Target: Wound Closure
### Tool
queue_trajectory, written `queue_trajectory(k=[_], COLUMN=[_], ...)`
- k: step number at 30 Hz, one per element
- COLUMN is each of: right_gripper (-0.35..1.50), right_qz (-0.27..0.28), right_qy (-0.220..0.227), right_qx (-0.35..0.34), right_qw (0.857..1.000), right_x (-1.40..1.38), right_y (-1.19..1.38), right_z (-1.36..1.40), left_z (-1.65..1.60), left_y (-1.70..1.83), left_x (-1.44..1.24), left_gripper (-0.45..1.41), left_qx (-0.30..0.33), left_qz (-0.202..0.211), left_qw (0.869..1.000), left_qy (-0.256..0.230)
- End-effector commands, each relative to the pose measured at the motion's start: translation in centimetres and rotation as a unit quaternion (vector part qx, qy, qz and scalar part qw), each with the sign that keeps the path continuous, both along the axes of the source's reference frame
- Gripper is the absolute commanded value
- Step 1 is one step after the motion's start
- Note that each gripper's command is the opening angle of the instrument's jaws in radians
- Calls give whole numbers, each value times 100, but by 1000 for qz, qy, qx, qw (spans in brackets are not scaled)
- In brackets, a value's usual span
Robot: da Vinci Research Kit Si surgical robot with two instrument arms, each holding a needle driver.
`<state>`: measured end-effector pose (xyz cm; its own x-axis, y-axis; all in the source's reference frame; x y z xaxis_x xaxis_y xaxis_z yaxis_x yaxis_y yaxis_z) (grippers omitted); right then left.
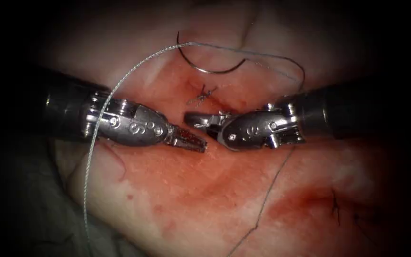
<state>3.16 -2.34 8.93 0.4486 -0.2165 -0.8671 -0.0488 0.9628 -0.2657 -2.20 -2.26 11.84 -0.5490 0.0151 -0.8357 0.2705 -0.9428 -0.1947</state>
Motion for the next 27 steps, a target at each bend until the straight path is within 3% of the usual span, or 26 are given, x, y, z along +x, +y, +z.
queue_trajectory(k=[1, 3, 4, 5, 9, 13, 20, 27], right_gripper=[-23, 79, 120, 131, 143, 143, 142, 136], right_qz=[6, 26, 55, 71, 96, 110, 106, 107], right_qy=[4, 6, 9, 9, 15, 12, 16, 17], right_qx=[-3, -12, 11, 28, 48, 50, 52, 54], right_qw=[1000, 1000, 998, 997, 994, 993, 993, 993], right_x=[-3, -15, -23, -29, -67, -93, -93, -92], right_y=[-8, -8, -6, -3, 13, 19, 13, 11], right_z=[0, -7, -14, -20, -46, -44, -38, -38], left_z=[3, 1, 0, -1, -2, 6, 30, 90], left_y=[-2, 3, 5, 8, 16, 26, 49, 78], left_x=[-1, 8, 12, 17, 35, 48, 84, 137], left_gripper=[-45, -45, -45, -45, -45, -45, -45, -45], left_qx=[2, 5, 5, 4, 6, 4, -16, -37], left_qz=[2, 6, 4, 2, -5, -9, -36, -91], left_qw=[1000, 1000, 1000, 1000, 1000, 1000, 998, 989], left_qy=[-2, -6, -3, -2, 5, 10, 47, 111])
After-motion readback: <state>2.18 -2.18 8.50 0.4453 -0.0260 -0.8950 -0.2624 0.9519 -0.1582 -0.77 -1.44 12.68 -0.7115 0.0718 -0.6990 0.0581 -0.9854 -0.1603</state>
